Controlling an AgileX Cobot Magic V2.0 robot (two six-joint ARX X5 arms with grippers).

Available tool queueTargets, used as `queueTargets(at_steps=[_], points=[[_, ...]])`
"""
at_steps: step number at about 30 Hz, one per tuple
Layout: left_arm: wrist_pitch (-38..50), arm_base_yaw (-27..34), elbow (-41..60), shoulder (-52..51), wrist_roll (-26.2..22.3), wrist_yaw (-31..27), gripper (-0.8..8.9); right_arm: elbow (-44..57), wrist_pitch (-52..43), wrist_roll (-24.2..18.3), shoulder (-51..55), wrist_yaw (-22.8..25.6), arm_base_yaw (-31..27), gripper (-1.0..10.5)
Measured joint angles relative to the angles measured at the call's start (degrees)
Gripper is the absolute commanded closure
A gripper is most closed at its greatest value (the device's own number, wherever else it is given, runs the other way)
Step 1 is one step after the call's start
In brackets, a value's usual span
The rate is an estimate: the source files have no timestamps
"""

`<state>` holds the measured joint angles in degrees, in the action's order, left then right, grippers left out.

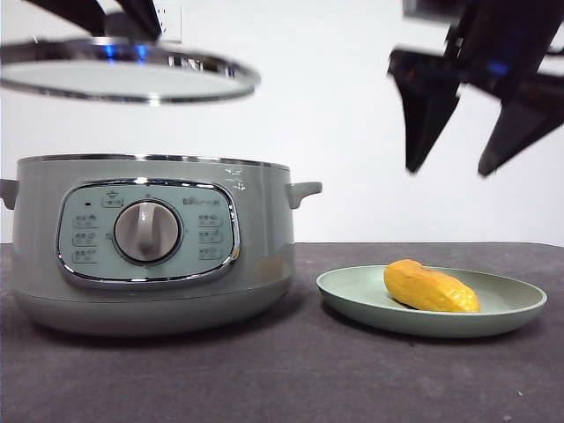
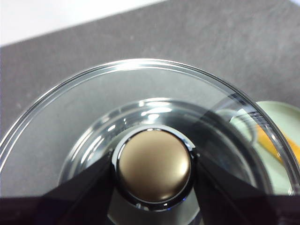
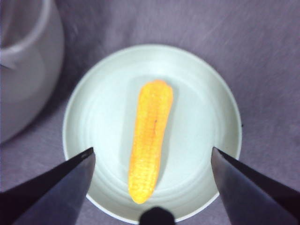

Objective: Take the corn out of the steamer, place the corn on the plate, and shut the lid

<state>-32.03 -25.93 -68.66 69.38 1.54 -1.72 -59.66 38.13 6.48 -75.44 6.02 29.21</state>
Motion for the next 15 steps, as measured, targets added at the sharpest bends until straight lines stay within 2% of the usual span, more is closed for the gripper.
queueTargets(at_steps=[8, 15], points=[[1.6, 0.0, 0.0, 6.8, 0.0, 1.6, 8.22, 0.0, 1.4, 0.0, 7.0, 0.1, 0.0, 5.4], [1.5, -0.1, 0.0, 10.5, 0.0, 3.1, 8.22, 0.0, 1.7, 0.0, 8.5, 0.2, -0.6, 5.4]])
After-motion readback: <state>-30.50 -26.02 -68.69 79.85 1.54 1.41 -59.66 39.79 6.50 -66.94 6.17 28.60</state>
